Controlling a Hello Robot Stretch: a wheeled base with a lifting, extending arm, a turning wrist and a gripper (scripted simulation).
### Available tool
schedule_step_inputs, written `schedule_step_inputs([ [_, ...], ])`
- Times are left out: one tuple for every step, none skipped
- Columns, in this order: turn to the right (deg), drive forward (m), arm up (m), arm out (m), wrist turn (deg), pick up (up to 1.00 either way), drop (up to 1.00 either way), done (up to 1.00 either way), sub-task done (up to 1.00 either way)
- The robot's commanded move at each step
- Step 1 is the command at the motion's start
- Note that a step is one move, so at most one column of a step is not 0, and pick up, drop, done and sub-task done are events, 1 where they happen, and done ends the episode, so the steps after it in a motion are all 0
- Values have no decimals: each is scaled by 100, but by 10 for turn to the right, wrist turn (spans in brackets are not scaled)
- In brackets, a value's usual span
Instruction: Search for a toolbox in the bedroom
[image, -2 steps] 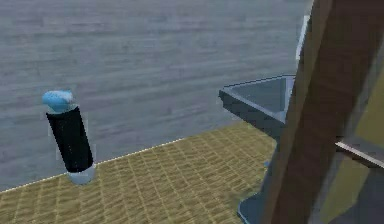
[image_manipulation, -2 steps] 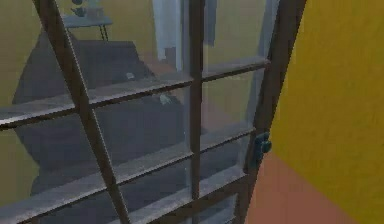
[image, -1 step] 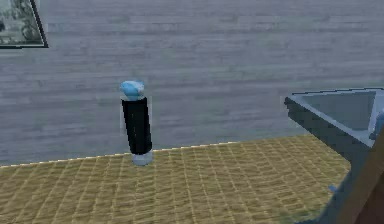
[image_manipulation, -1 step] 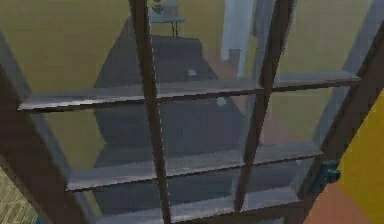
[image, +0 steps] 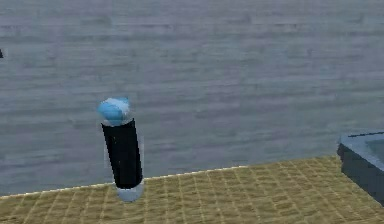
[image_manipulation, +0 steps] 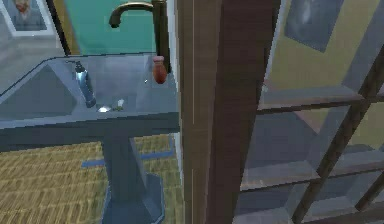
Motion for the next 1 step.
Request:
schedule_step_inputs([
  [150,0,0,0,0,0,0,0,0],
])
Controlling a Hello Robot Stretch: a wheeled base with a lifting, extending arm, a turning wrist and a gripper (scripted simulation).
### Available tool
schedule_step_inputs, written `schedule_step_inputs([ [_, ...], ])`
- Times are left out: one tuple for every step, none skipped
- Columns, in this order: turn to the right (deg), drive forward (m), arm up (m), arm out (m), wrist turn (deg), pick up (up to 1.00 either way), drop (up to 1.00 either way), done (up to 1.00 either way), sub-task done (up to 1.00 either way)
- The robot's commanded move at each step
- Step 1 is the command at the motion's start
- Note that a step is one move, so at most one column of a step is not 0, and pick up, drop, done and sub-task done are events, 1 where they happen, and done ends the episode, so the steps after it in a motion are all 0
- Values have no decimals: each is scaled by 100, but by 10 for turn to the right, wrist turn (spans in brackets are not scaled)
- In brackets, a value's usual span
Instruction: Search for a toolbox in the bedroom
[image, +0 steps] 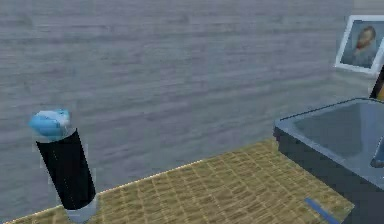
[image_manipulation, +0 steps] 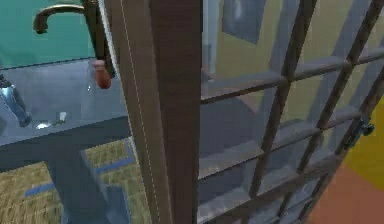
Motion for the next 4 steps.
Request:
schedule_step_inputs([
  [0,100,0,0,0,0,0,0,0],
  [60,0,0,0,0,0,0,0,0],
  [0,15,0,0,0,0,0,0,0],
  [450,0,0,0,0,0,0,0,0],
])
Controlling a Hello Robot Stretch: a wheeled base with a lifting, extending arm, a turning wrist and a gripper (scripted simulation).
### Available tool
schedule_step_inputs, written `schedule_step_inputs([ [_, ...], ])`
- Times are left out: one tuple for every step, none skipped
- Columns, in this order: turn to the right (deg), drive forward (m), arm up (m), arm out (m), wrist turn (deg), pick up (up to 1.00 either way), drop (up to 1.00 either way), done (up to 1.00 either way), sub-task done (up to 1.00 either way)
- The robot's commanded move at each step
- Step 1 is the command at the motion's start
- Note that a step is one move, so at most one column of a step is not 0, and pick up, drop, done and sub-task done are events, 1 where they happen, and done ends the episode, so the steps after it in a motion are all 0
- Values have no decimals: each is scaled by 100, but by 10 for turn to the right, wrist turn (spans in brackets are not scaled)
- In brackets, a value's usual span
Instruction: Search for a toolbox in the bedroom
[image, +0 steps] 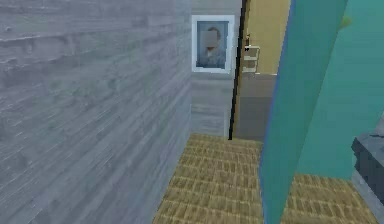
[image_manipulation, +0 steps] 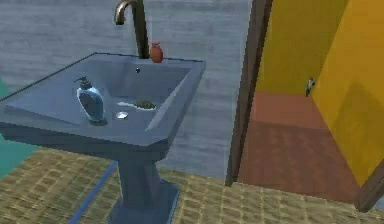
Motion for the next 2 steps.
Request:
schedule_step_inputs([
  [90,0,0,0,0,0,0,0,0],
  [0,60,0,0,0,0,0,0,0],
])
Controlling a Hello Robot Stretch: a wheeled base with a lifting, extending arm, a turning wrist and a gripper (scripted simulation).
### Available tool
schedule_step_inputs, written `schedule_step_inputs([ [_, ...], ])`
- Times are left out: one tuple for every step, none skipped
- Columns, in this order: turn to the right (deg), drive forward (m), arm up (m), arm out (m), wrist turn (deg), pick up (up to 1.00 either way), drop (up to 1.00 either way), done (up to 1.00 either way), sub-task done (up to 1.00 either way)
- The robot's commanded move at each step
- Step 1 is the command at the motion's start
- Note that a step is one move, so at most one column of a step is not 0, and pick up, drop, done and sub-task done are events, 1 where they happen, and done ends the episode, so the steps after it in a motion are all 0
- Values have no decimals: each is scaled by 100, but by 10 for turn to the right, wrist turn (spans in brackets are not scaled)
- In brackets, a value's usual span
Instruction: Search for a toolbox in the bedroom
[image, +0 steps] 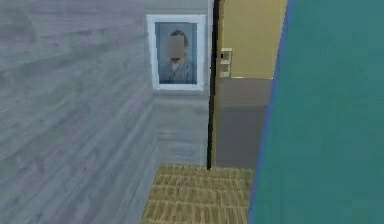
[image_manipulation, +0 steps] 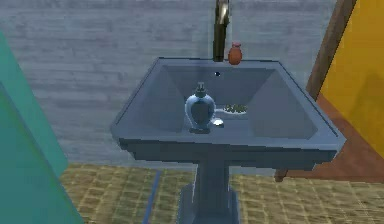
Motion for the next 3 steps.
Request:
schedule_step_inputs([
  [-60,0,0,0,0,0,0,0,0],
  [0,100,0,0,0,0,0,0,0],
  [-90,0,0,0,0,0,0,0,0],
])
